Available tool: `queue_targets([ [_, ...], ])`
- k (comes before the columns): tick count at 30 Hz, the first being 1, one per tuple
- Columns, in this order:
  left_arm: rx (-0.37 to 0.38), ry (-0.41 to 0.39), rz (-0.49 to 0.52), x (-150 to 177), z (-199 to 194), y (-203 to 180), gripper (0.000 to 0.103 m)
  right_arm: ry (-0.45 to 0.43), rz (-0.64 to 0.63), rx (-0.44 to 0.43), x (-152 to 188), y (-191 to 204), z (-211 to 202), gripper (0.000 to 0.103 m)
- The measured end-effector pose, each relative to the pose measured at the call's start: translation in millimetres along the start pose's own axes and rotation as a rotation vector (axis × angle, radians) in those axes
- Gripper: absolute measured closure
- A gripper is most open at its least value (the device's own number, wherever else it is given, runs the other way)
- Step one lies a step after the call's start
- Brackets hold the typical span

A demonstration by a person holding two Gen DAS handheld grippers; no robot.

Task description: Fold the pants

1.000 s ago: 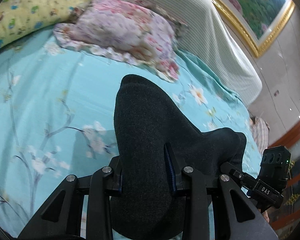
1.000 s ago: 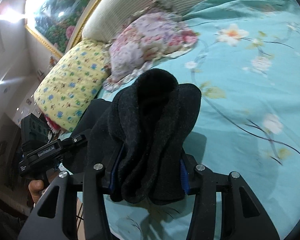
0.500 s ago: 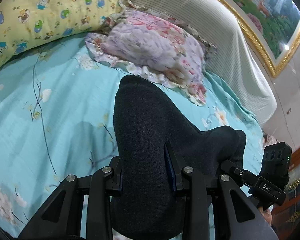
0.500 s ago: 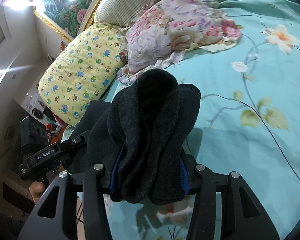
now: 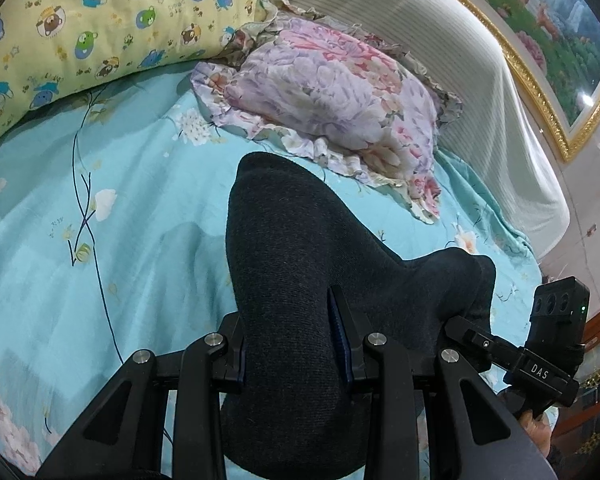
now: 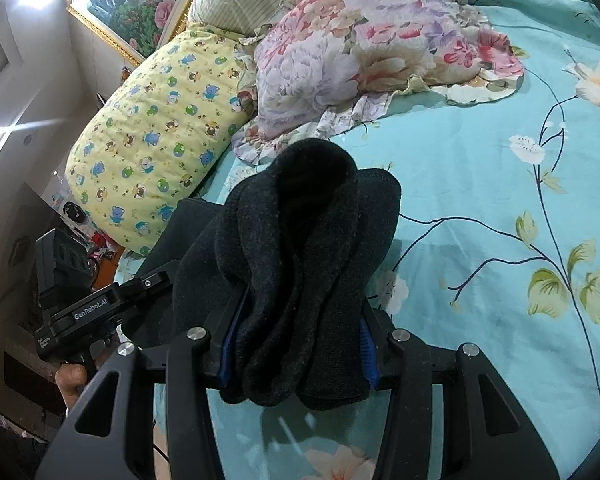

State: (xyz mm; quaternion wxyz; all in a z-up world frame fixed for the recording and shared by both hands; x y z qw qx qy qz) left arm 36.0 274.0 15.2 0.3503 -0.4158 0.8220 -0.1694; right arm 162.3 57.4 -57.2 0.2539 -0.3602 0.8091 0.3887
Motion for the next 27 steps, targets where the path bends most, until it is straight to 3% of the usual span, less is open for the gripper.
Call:
queue_targets([
  [4, -0.01, 0.004, 0.004, 1, 6, 3, 0.07, 0.011, 0.001, 0.004, 1, -4, 5, 0.053],
  [10, -0.042, 0.017, 0.002, 3, 15, 10, 0.059, 0.03, 0.001, 0.022, 6, -9, 12, 0.049],
  [17, -0.078, 0.007, -0.004, 4, 15, 20, 0.036, 0.056, -0.003, 0.055, 13, -17, 18, 0.036],
  [27, -0.081, 0.0, -0.019, 9, 4, 29, 0.029, 0.049, -0.009, 0.096, 15, -13, 7, 0.032],
])
Point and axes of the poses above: each gripper's, at about its wrist camera, not at the fingertips, and z roughly the way its jaws point, y to its left, x to its underside, the point moved 2 cm from there along z, roughly the way its jaws point, and after that the axes turned 15 degrees about -z, right-handed, at the moved point
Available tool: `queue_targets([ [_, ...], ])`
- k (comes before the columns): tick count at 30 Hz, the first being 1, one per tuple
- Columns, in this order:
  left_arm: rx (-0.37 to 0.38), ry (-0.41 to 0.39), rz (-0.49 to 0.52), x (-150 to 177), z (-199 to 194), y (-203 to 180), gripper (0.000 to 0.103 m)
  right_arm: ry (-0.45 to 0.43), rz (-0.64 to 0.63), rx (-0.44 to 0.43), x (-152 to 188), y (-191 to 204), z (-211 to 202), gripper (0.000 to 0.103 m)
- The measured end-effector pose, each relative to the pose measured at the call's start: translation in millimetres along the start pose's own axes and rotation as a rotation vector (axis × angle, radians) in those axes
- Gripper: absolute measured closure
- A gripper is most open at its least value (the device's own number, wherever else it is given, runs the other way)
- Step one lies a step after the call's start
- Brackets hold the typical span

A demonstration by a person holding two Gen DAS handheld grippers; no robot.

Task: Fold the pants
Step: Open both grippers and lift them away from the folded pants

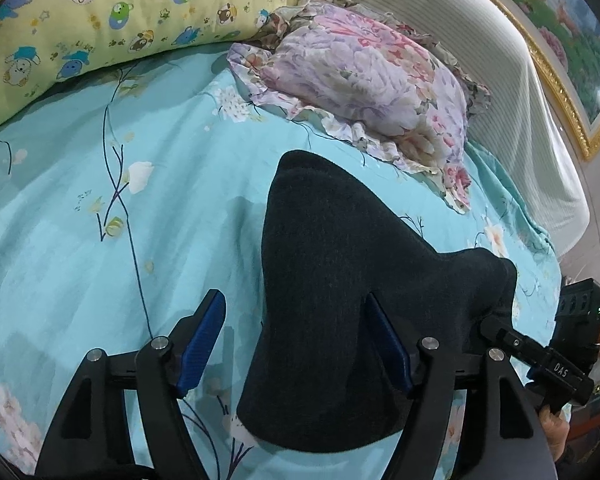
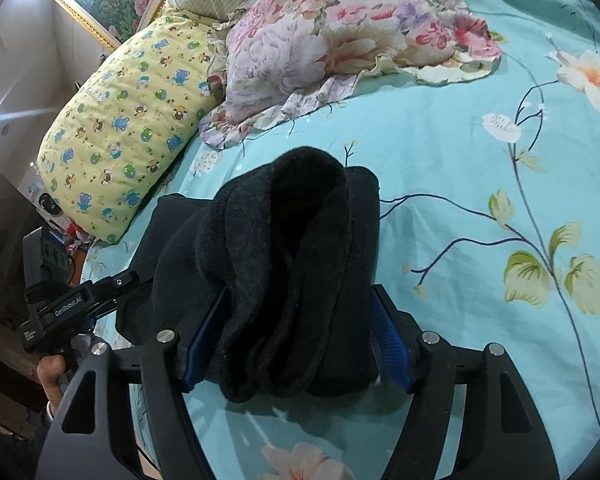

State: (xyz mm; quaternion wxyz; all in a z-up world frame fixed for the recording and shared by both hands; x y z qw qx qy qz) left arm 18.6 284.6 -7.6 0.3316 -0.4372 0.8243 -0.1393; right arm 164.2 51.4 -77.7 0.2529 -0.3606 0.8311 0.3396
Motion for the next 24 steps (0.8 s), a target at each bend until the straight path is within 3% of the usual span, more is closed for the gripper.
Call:
queue_targets([
  [8, -0.005, -0.008, 0.007, 9, -11, 5, 0.025, -0.016, -0.048, 0.092, 4, 11, -16, 0.026],
  [24, -0.035, -0.075, 0.099, 32, -39, 2, 0.022, -0.065, -0.134, 0.155, 17, 44, -33, 0.022],
])
Point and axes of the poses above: each gripper's, at about its wrist camera, not at the fingertips, and z roughly the way its jaws point, y to its left, x to its underside, the point moved 2 cm from there along z, roughly the way its jaws point, and after that the axes turned 15 degrees about -z, right-handed, at the moved point
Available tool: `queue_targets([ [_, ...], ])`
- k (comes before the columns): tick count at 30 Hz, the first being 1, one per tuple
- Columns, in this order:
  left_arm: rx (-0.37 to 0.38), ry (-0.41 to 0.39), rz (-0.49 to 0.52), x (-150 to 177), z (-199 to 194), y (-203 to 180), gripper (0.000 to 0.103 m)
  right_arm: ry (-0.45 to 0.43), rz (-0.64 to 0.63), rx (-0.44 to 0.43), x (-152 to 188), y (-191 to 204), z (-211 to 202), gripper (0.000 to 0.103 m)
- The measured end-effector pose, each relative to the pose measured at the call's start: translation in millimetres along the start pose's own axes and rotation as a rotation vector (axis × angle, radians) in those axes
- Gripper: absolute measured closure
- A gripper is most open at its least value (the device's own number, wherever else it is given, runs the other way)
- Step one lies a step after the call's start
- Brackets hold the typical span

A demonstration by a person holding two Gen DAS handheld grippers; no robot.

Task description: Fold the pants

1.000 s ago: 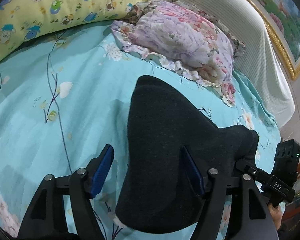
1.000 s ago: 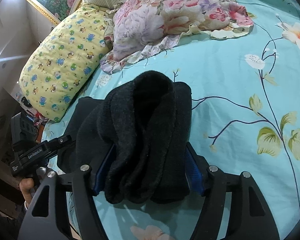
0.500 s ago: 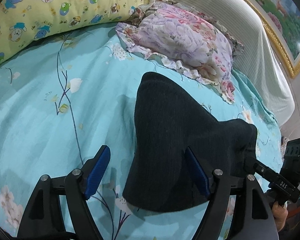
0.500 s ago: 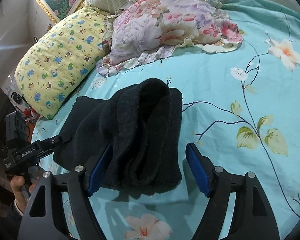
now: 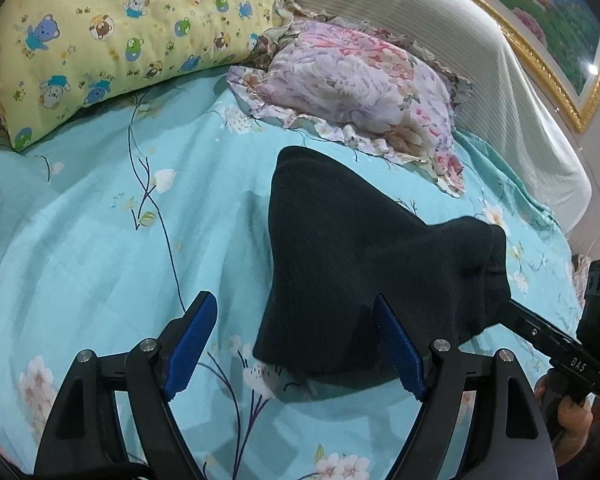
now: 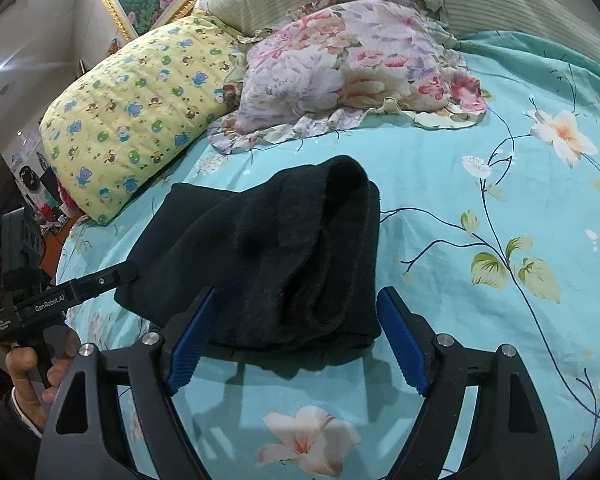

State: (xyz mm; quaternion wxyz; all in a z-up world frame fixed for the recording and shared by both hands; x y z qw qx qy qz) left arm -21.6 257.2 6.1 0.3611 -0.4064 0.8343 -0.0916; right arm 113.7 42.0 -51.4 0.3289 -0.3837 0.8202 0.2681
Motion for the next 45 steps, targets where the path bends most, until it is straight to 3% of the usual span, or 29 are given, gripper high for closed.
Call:
queue_targets([
  [11, -0.028, -0.037, 0.088, 25, -13, -8, 0.021, -0.031, -0.067, 0.038, 17, 23, -9, 0.018],
  [21, -0.103, -0.07, 0.222, 49, -15, -19, 0.02, -0.049, -0.178, 0.078, 28, 46, -13, 0.011],
  [45, -0.185, -0.105, 0.269, 68, -9, -26, 0.014, -0.06, -0.226, 0.079, 39, 61, -5, 0.01],
])
Point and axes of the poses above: each gripper's, at about its wrist camera, not at the fingertips, and z roughly the way its jaws point, y to its left, x to its underside, the point moved 2 cm from there along z, roughly the way its jaws point, and after that the axes turned 15 degrees about -z, right-handed, at the moved point
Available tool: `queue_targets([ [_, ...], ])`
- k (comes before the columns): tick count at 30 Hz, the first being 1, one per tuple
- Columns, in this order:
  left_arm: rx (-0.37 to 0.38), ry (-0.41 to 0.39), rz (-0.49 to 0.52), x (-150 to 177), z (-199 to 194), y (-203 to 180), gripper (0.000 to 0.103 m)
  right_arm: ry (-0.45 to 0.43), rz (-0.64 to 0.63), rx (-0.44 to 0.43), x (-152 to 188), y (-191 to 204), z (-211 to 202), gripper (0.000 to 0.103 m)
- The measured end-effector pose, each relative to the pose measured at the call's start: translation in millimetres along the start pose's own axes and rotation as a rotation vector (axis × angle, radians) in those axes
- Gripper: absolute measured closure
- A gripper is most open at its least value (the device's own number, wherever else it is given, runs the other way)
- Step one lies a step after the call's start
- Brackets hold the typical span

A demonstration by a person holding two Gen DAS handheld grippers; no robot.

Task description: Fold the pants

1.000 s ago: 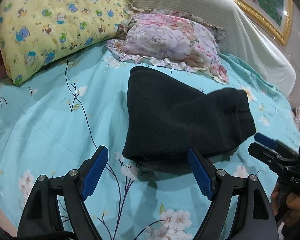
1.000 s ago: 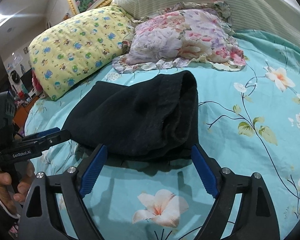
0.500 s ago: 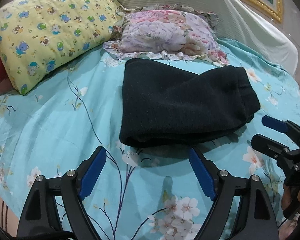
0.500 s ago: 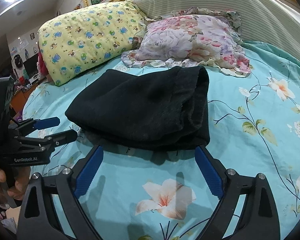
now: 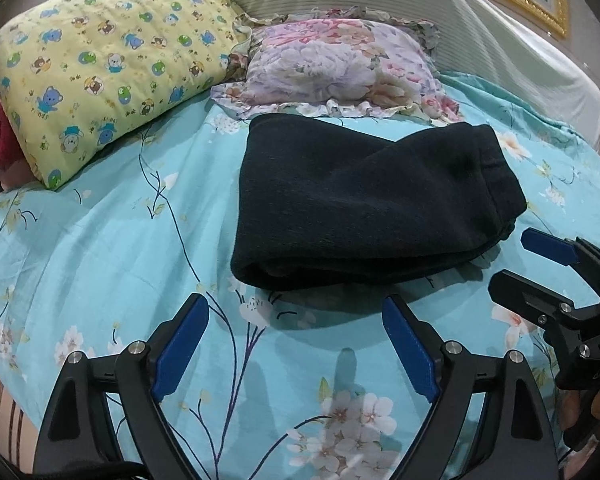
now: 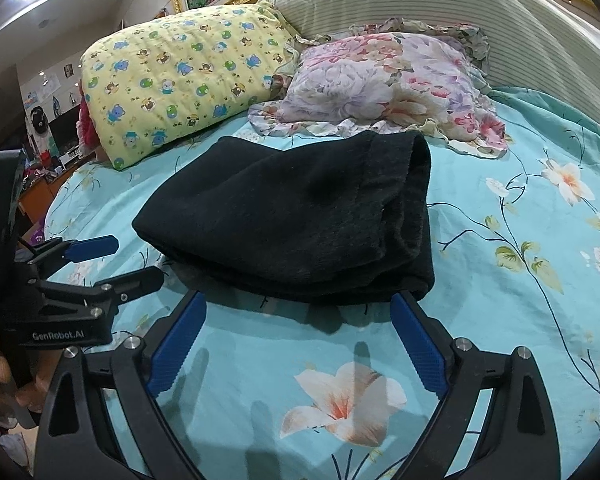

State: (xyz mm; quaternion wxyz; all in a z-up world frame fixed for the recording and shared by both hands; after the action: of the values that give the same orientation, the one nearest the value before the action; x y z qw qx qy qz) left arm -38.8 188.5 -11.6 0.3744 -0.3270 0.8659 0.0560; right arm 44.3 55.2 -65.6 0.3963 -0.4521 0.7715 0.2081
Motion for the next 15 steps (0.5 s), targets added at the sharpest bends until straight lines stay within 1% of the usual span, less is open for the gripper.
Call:
queue_targets([
  [7, 0.005, -0.003, 0.002, 1.9, 2.0, -2.6, 0.014, -0.009, 0.007, 0.009, -1.6, 1.9, 3.1, 0.009],
  [15, 0.012, 0.013, 0.008, 5.3, 6.1, -6.6, 0.014, -0.007, 0.006, 0.005, -1.9, 3.6, 7.5, 0.009],
])
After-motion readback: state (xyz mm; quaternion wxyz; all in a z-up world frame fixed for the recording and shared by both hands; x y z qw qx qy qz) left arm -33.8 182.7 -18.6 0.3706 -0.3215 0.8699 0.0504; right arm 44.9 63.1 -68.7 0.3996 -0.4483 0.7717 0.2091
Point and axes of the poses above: each gripper's, at about its wrist camera, not at the fingertips, and z roughly the way its jaws point, y to its left, x to its underside, the point moved 2 cm from there along z, roughly the way its jaws point, and after that the axes turned 15 degrees about -z, right-handed, at the moved point
